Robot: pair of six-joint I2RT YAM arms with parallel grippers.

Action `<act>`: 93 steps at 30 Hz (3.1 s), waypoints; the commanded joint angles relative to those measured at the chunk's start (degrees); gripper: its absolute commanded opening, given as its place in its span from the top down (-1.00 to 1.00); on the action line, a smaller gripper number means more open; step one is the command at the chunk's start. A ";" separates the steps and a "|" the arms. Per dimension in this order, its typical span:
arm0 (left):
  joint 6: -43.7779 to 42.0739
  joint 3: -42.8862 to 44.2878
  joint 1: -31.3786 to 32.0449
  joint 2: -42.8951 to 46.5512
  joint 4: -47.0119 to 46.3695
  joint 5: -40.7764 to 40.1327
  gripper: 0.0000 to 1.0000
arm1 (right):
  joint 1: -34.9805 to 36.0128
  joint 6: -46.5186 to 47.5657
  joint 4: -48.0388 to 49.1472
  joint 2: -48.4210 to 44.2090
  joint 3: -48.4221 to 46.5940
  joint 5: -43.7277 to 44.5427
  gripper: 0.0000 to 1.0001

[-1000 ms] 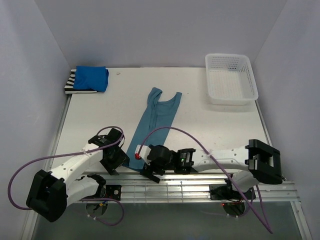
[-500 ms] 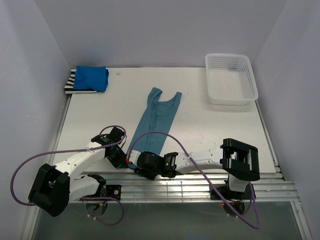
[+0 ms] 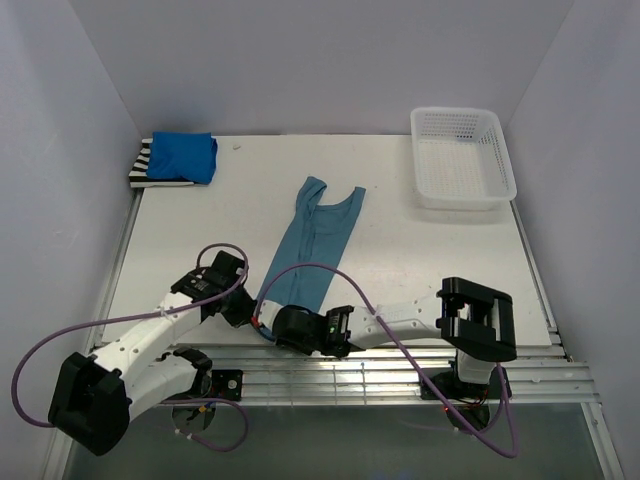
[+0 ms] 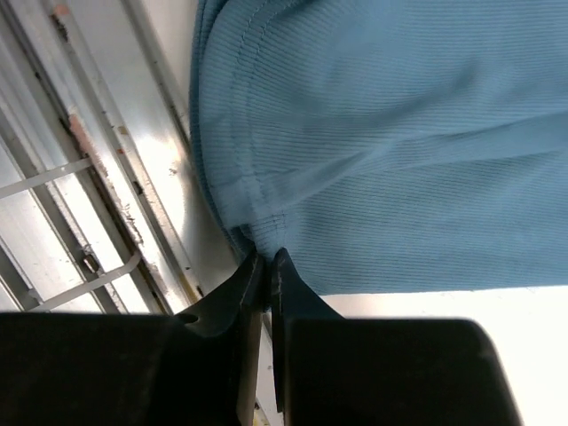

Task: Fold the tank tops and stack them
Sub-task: Fold the tank top

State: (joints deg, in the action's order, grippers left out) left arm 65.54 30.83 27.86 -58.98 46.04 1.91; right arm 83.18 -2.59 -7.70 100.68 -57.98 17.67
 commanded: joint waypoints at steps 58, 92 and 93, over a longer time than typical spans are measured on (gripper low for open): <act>-26.08 60.66 -3.16 -55.90 -17.92 -3.75 -0.93 | -42.66 1.36 -11.54 3.57 -21.48 -9.41 -0.31; -20.45 16.63 -10.72 -28.37 -28.20 14.43 -0.73 | -30.35 9.10 -6.71 1.62 -6.89 -20.40 -0.98; -20.45 16.54 -10.63 -28.99 -28.46 15.31 -0.68 | -30.35 9.01 -7.32 1.97 -6.97 -19.96 -1.00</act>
State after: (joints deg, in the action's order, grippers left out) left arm 45.08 46.76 17.10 -86.83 21.15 13.50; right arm 52.84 5.37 -14.04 101.43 -64.69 -5.65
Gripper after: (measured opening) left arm 0.863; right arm 0.991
